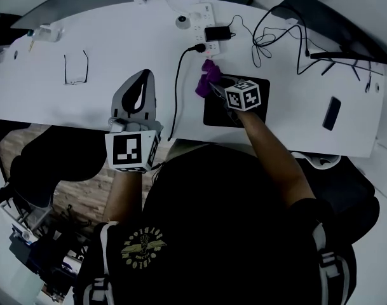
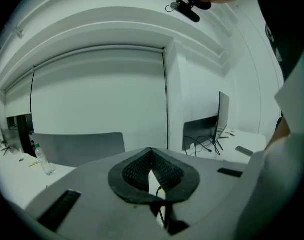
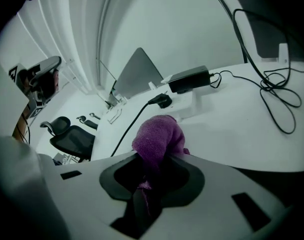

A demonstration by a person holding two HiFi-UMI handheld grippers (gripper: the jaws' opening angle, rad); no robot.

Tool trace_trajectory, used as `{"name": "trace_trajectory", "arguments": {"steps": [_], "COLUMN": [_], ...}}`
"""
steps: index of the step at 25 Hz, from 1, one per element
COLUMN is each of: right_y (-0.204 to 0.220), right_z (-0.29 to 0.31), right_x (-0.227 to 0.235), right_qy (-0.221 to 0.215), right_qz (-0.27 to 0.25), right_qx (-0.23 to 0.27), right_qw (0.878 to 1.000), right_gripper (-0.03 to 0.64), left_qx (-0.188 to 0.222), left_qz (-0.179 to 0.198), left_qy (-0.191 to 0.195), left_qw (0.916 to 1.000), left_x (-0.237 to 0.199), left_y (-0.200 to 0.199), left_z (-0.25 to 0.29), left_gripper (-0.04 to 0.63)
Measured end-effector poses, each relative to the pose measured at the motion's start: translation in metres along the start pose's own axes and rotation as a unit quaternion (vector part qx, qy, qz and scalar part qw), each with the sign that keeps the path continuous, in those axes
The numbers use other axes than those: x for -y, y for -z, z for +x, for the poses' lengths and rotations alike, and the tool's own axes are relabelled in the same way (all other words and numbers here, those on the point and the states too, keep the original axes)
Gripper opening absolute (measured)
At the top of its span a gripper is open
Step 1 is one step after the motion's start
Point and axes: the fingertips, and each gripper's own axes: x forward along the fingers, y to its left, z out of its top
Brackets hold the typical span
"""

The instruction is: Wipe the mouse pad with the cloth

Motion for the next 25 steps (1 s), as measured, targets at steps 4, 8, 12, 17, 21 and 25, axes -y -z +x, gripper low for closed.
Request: {"name": "trace_trajectory", "arguments": {"steps": [4,8,12,17,21,25], "right_y": [0.007,0.016,0.024,0.036,0.042,0.052], "right_z": [-0.01,-0.026,-0.046,-0.075,-0.09,-0.109], "right_x": [0.011,0.025,0.044,0.066,0.08,0.093], "right_qy": [0.026,0.045,0.072,0.101,0.12,0.139], "right_qz": [-0.01,0.002,0.015,0.037,0.046,0.051], "right_qx": [-0.006,-0.002,0.003,0.015,0.023,0.023], "right_qw": [1.0,0.999,0.997,0.994,0.991,0.989], "right_gripper": [0.087,0.087,0.087,0.087,0.089,0.089], "left_qx": [0.018,0.018,0.023,0.039,0.04,0.042], "left_qz": [-0.001,0.01,0.01,0.016,0.018,0.023], "left_qy": [0.013,0.031,0.038,0.05,0.053,0.056], "left_qw": [0.9997,0.9993,0.999,0.9979,0.9976,0.9973], "left_x": [0.007,0.018,0.021,0.028,0.03,0.033], "left_y": [0.0,0.0,-0.006,-0.021,-0.025,-0.028], "left_z": [0.006,0.014,0.019,0.024,0.025,0.022], "left_gripper": [0.003,0.002,0.002,0.003,0.003,0.002]}}
